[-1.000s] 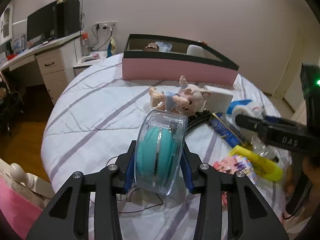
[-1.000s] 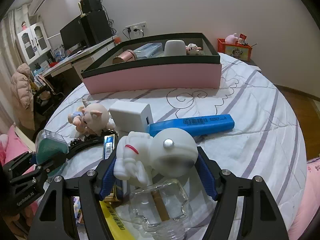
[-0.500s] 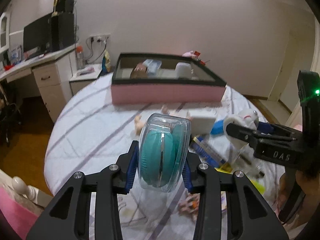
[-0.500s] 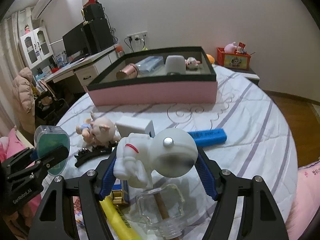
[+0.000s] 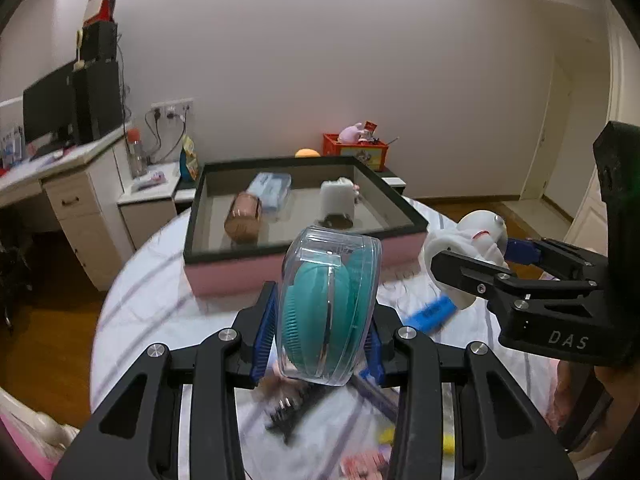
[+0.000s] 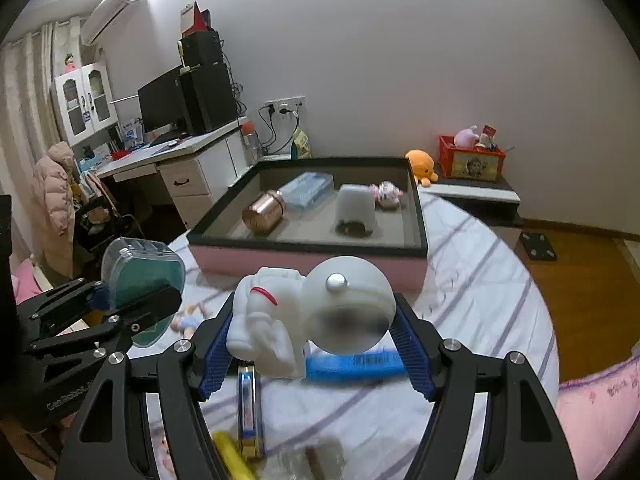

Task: Organize rigid objects
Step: 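Place teal brush case and astronaut figure into the pink box, open both tools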

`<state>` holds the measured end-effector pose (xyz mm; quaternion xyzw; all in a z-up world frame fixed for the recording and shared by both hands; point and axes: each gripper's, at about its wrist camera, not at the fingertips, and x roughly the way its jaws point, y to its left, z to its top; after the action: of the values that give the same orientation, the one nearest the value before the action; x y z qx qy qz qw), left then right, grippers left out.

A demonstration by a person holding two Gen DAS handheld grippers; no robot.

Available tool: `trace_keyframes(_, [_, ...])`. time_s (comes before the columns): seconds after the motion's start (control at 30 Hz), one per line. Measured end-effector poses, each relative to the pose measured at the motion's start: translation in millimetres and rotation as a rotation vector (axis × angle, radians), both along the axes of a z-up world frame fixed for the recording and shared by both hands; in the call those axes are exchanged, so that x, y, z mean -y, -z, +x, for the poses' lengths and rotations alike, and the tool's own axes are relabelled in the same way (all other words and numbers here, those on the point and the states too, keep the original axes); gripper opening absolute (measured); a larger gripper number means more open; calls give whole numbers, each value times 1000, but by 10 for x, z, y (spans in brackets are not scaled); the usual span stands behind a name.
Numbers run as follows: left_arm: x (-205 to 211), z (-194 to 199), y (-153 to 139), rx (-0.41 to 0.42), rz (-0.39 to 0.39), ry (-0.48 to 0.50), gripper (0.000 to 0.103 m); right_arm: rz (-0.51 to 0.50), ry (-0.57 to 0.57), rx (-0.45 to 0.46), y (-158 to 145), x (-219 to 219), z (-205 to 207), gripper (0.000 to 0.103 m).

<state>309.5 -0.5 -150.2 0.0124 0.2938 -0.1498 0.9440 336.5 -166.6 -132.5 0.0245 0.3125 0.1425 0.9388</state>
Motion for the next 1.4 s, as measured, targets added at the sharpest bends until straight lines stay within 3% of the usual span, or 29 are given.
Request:
trace_keyframes(0.23, [100, 506, -266, 27, 34, 14, 39, -8, -21, -3, -122, -14, 452, 72])
trace_keyframes(0.37, [150, 871, -286, 4, 55, 25, 39, -36, -26, -14, -149, -60, 805, 72])
trace_keyframes(0.57, [197, 1467, -64, -88, 74, 29, 39, -69, -12, -85, 0, -50, 1408, 72])
trace_keyframes(0.73, [248, 1850, 292, -189, 115, 24, 39, -96, -9, -168, 264, -32, 1727, 72])
trace_keyframes(1.0, [292, 2014, 610, -260, 146, 18, 39, -128, -10, -228, 531, -22, 1924, 73])
trace_keyframes(1.2, [210, 1965, 543, -220, 138, -26, 40, -139, -9, -213, 510, -33, 1939, 78])
trace_keyframes(1.33, [142, 1906, 501, -230, 109, -30, 55, -117, 1, -199, 441, -10, 1881, 81])
trace_keyframes(1.4, [94, 1814, 428, -207, 89, -45, 71, -110, 11, -183, 371, 12, 1809, 81])
